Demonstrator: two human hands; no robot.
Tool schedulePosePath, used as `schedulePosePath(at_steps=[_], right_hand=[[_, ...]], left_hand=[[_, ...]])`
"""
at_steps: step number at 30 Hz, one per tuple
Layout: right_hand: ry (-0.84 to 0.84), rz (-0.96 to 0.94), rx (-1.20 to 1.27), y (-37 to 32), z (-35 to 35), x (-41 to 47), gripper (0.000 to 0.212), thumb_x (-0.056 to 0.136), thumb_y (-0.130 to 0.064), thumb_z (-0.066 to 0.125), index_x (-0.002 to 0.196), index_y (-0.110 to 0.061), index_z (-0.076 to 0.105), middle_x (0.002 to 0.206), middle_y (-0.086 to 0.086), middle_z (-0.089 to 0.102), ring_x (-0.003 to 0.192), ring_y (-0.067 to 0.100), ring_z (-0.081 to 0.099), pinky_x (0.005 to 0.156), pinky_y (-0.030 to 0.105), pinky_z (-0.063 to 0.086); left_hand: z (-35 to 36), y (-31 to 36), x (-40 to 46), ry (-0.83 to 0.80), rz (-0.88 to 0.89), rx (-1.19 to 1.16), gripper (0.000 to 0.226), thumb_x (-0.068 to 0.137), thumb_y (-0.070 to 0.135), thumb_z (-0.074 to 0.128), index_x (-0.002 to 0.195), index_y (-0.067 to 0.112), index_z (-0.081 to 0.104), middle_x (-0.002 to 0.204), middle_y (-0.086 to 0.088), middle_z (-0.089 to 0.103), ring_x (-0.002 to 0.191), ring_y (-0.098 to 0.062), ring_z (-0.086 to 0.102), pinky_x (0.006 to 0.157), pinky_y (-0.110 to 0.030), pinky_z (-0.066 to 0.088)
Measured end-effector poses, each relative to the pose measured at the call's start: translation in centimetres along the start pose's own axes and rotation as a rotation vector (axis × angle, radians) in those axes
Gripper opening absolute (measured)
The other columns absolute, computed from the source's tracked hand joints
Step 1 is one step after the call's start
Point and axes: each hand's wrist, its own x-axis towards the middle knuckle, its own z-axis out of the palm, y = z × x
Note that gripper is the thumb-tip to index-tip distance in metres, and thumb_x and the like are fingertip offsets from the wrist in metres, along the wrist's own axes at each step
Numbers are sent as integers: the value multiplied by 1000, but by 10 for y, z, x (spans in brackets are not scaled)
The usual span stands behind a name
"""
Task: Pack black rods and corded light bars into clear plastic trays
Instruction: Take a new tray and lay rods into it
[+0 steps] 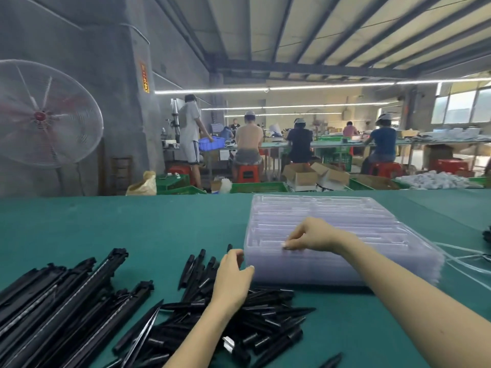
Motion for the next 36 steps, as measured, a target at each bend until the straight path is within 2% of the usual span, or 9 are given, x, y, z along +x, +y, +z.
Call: schedulePosePath(at_steps=[4, 7, 9, 12, 18, 21, 24, 27, 36], right_hand=[[-65, 85, 126, 1, -7, 8, 14, 87, -26, 70, 82, -14, 75, 47, -11, 58, 39, -2, 44, 42, 10, 35], [-2, -1, -22, 2, -2, 11, 18, 91, -27, 64, 80, -15, 73, 58, -9, 61, 51, 2, 52, 54, 17, 41], [88, -126, -253, 5, 8, 10, 23, 95, -27, 57, 83, -15, 71, 71, -3, 65, 66, 11, 56, 64, 26, 44], [181, -181, -378, 10, 20, 9, 27, 99, -26, 48, 82, -14, 65, 84, 5, 67, 75, 20, 56, 68, 33, 44], [252, -88, -385, 10, 28, 11, 33, 99, -20, 46, 66, -15, 49, 79, 9, 63, 72, 25, 51, 64, 34, 39], [280, -41, -350, 9, 32, 9, 36, 98, -21, 45, 63, -15, 45, 82, 11, 65, 71, 25, 49, 63, 34, 36], [311, -13, -317, 5, 34, 4, 30, 94, -12, 44, 64, -10, 45, 79, 14, 62, 70, 26, 45, 59, 33, 31], [297, -1, -342, 1, 36, -2, 27, 89, -4, 42, 63, -9, 38, 76, 14, 52, 69, 27, 40, 56, 34, 28], [433, -77, -471, 0, 38, -6, 21, 98, -9, 39, 99, -7, 59, 109, 8, 56, 104, 27, 52, 76, 34, 43]], left_hand=[[7, 5, -1, 35, -1, -23, 41, 89, 9, 53, 129, 12, 46, 128, -3, 49, 108, -14, 50, 88, -24, 38], [11, 9, -9, 184, 105, 125, 51, 91, 10, 51, 138, 13, 32, 137, -1, 30, 118, -16, 40, 97, -27, 32], [14, 14, -19, 281, 337, 385, 52, 90, 13, 48, 138, 18, 30, 137, 2, 27, 124, -15, 34, 101, -29, 26], [26, 17, -25, 129, 575, 689, 59, 90, 15, 41, 146, 17, 23, 149, 1, 22, 137, -17, 21, 110, -34, 17], [41, 20, -32, 105, 655, 980, 72, 86, 14, 42, 151, 7, 13, 157, -6, 19, 143, -20, 20, 117, -40, 12], [45, 25, -29, 28, 609, 963, 77, 86, 11, 39, 151, 7, -2, 158, -8, 4, 145, -21, 7, 117, -37, -3], [49, 41, -26, 45, 556, 866, 72, 75, 11, 46, 143, 9, 23, 141, -5, 29, 128, -24, 27, 108, -35, 21], [51, 51, -23, 81, 537, 755, 56, 69, 10, 50, 123, 12, 39, 119, -1, 40, 111, -22, 35, 95, -27, 28], [48, 45, -24, 7, 582, 815, 65, 70, 8, 52, 132, 10, 33, 128, -1, 37, 118, -23, 34, 106, -28, 25]])
